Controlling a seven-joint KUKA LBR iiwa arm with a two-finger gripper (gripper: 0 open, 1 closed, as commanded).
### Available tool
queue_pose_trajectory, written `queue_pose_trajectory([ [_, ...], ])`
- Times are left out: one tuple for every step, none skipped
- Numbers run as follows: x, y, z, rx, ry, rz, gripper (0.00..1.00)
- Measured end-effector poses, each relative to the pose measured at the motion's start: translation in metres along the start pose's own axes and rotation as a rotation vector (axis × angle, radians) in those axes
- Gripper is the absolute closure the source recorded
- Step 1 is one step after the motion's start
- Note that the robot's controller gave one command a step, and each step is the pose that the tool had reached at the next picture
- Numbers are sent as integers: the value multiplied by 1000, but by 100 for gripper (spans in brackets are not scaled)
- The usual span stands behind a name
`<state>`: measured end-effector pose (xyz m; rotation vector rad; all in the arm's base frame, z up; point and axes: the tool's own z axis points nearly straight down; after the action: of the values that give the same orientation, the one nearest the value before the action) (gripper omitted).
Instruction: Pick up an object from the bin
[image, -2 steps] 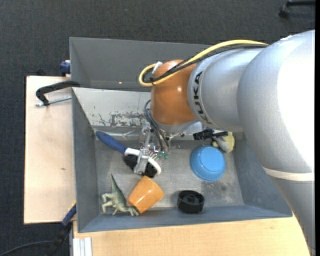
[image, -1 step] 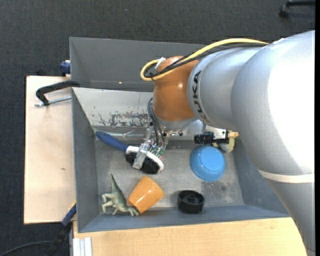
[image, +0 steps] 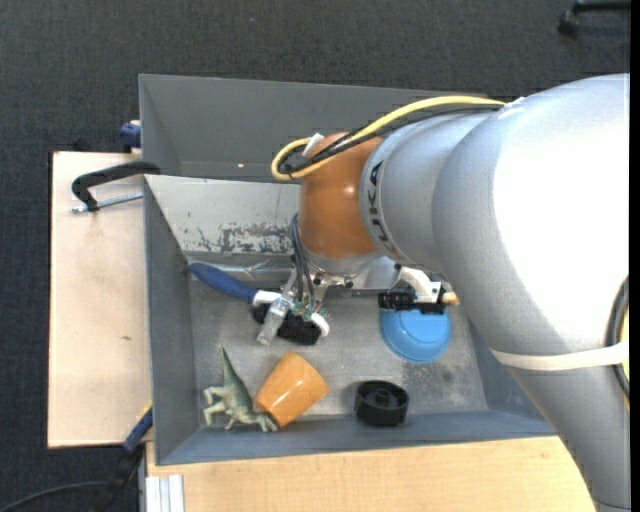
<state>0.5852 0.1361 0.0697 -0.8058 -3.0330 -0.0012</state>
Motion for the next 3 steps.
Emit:
queue_pose_trajectory([
  [0,1,-1,-1,-3,-1,0],
  [0,0,0,0,-2,-2,100],
  [0,2,-36,-5,-7,-4,100],
])
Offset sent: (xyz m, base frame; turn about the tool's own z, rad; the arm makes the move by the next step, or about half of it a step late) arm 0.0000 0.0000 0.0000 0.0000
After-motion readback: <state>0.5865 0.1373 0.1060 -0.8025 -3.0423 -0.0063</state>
